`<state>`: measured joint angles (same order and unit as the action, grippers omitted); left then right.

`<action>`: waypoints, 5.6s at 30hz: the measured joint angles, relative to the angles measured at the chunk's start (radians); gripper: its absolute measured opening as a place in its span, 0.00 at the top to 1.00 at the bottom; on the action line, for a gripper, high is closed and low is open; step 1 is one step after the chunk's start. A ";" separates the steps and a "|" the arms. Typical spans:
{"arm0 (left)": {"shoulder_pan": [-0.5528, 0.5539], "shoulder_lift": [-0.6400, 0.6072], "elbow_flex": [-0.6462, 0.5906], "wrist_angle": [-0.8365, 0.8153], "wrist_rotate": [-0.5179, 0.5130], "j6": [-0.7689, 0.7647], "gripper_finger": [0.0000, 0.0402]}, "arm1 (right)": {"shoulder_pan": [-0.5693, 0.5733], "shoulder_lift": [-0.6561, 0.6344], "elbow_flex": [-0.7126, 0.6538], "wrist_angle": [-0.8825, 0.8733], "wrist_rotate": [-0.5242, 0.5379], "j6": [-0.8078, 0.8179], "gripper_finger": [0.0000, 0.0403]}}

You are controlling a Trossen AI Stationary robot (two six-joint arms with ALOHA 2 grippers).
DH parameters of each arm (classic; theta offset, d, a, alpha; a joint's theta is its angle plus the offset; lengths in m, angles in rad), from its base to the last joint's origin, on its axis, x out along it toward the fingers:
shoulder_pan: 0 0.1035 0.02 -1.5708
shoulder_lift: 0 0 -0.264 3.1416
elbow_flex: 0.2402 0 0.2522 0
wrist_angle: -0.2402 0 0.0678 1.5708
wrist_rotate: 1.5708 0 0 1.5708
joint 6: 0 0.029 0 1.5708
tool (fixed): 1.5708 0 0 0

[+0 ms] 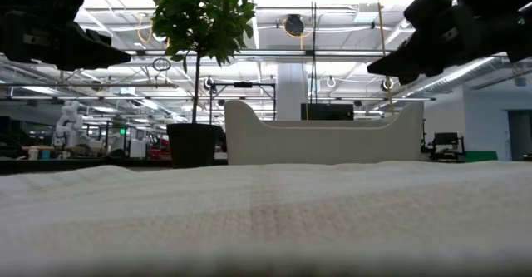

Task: Pick and placing Produce into tupperware
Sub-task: Return to Home Position

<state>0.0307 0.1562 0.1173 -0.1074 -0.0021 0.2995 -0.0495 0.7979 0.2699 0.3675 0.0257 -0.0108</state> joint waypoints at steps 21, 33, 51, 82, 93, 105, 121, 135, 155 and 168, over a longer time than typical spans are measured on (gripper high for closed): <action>0.001 0.000 0.000 -0.010 0.001 -0.041 0.95 | 0.065 -0.315 -0.119 0.057 -0.095 0.037 1.00; 0.001 0.000 0.000 0.008 0.001 -0.069 0.99 | 0.045 -0.427 -0.127 -0.058 -0.105 0.052 1.00; 0.000 0.000 0.000 0.007 0.032 -0.058 0.98 | 0.142 -0.430 -0.127 -0.058 -0.106 0.052 1.00; -0.060 0.000 0.000 0.007 -0.007 -0.024 0.99 | 0.157 -0.572 -0.127 -0.173 -0.019 0.068 1.00; -0.060 0.000 0.000 0.007 -0.002 -0.026 0.99 | 0.156 -0.582 -0.129 -0.203 0.058 0.013 1.00; -0.060 0.000 0.000 0.009 0.001 -0.071 0.97 | 0.156 -0.582 -0.145 -0.192 0.053 0.017 1.00; -0.060 0.000 0.000 0.031 0.001 -0.072 0.99 | 0.156 -0.582 -0.145 -0.193 0.052 -0.016 1.00; -0.060 0.000 0.000 0.030 0.001 -0.072 0.94 | 0.156 -0.582 -0.145 -0.193 0.052 -0.016 1.00; -0.061 0.000 0.000 0.030 0.001 -0.072 0.92 | 0.156 -0.582 -0.145 -0.193 0.052 -0.016 1.00; -0.061 0.000 0.000 0.030 0.000 -0.072 0.92 | 0.156 -0.582 -0.145 -0.193 0.052 -0.016 1.00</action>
<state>-0.0299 0.1558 0.1173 -0.0776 -0.0017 0.2272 0.1066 0.2162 0.1246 0.1749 0.0776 -0.0269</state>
